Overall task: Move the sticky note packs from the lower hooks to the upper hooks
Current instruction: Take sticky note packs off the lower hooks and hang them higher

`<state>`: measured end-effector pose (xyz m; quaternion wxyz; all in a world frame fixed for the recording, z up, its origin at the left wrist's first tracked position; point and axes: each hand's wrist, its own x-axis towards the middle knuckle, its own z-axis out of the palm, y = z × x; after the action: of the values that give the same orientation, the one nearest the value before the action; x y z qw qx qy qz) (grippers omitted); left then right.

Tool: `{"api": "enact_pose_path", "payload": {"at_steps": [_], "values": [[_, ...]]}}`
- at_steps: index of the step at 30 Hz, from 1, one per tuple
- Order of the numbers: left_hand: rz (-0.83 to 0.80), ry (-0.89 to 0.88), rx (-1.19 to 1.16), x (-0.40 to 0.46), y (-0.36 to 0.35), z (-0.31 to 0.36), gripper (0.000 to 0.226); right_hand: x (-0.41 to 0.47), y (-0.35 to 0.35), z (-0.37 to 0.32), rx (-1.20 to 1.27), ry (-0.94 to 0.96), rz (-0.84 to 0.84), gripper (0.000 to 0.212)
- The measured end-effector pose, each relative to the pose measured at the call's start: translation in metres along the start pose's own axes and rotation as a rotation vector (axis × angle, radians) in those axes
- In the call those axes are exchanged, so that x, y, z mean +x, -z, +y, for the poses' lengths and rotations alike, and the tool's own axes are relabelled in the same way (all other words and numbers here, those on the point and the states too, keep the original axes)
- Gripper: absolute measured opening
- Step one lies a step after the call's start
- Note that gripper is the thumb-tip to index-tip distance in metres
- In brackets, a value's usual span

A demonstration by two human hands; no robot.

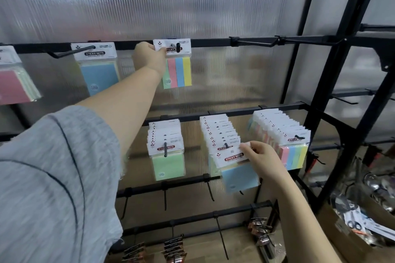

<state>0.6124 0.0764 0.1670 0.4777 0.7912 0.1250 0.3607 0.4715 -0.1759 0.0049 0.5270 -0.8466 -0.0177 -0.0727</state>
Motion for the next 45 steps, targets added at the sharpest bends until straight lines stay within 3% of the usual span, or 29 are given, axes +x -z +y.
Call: {"api": "enact_pose_path", "payload": {"at_steps": [2, 7, 14, 23, 30, 45], "values": [[0.008, -0.017, -0.013, -0.004, 0.001, -0.001, 0.021, -0.001, 0.001, -0.005, 0.014, 0.005, 0.012, 0.033], [0.031, 0.052, -0.102, -0.015, 0.008, -0.016, 0.024, -0.005, 0.002, -0.019, 0.072, 0.073, 0.072, 0.037], [-0.276, 0.032, -0.076, -0.063, 0.042, -0.047, 0.019, -0.012, -0.006, -0.043, 0.254, 0.087, 0.177, 0.031], [-0.102, 0.127, 0.124, -0.131, 0.06, -0.119, 0.011, -0.019, -0.017, -0.068, 0.483, 0.023, 0.238, 0.032], [-0.221, 0.201, 0.122, -0.157, 0.057, -0.163, 0.007, -0.023, -0.021, -0.078, 0.546, 0.027, 0.253, 0.033], [-0.321, 0.256, -0.019, -0.176, 0.054, -0.167, 0.028, -0.026, -0.022, -0.079, 0.52, 0.025, 0.285, 0.033]]}}
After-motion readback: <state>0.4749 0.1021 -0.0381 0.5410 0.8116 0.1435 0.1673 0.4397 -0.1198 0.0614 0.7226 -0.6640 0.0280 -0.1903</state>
